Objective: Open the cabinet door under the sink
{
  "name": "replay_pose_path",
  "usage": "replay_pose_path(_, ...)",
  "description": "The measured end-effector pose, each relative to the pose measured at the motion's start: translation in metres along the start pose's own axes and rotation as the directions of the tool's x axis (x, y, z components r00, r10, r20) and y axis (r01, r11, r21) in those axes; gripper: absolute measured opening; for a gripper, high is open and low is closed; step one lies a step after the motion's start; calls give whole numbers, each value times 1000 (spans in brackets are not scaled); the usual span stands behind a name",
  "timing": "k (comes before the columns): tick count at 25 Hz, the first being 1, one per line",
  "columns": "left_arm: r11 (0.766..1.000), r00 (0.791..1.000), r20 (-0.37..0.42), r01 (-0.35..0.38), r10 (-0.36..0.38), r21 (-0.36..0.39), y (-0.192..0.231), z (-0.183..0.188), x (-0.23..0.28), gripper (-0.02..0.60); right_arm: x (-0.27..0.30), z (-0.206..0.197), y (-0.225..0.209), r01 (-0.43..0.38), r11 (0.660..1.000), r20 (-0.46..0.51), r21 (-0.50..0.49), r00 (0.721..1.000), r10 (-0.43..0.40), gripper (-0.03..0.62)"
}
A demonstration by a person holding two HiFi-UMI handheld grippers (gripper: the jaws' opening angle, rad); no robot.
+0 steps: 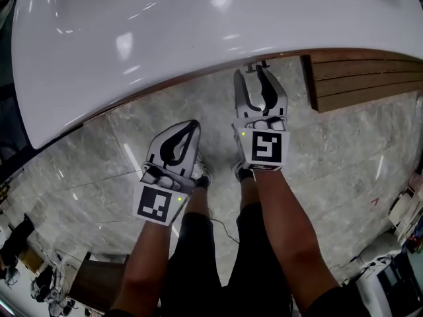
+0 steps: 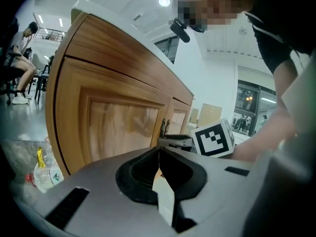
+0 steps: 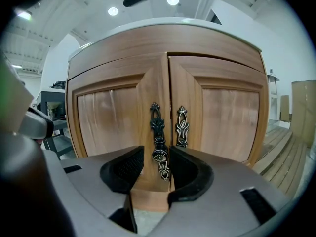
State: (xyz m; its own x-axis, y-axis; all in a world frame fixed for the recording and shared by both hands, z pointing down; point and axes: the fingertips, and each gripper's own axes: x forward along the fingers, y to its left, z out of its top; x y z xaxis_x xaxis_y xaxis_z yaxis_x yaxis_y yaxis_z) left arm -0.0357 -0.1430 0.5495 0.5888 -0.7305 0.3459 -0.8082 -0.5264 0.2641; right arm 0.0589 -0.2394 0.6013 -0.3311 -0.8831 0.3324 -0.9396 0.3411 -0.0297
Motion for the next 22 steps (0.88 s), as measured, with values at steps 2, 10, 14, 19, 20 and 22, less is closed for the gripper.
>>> replay_pose_path(2, 1000, 1000, -4, 4, -4, -3, -1, -3, 1, 23, 3, -1, 0, -4, 1000, 2, -3, 1000, 4, 171)
replay_pose_path(10, 1000, 1000, -18, -1, 0, -13, 2, -12, 0, 23, 4, -1, -7, 29, 999, 27, -15, 999, -28, 103)
replay_pose_path(14, 1000, 1000, -16, -5, 5, -21, 3, -15, 0, 23, 6, 4, -6, 25, 1000, 42, 15, 999, -26, 100)
replay_pose_path(19, 999, 1000, -13, -14, 14, -28, 8, -15, -6, 23, 5, 0, -4, 31, 999, 30, 24, 999, -32, 100)
replay_pose_path(20, 999, 1000, -12, -16, 16, -29, 8, -15, -7, 23, 4, -1, -5, 39, 999, 29, 31, 999, -40, 98)
replay_pose_path(22, 999, 1000, -9, -19, 19, -29, 9, -17, -8, 23, 2, -5, -8, 47, 999, 24, 22, 999, -48, 98)
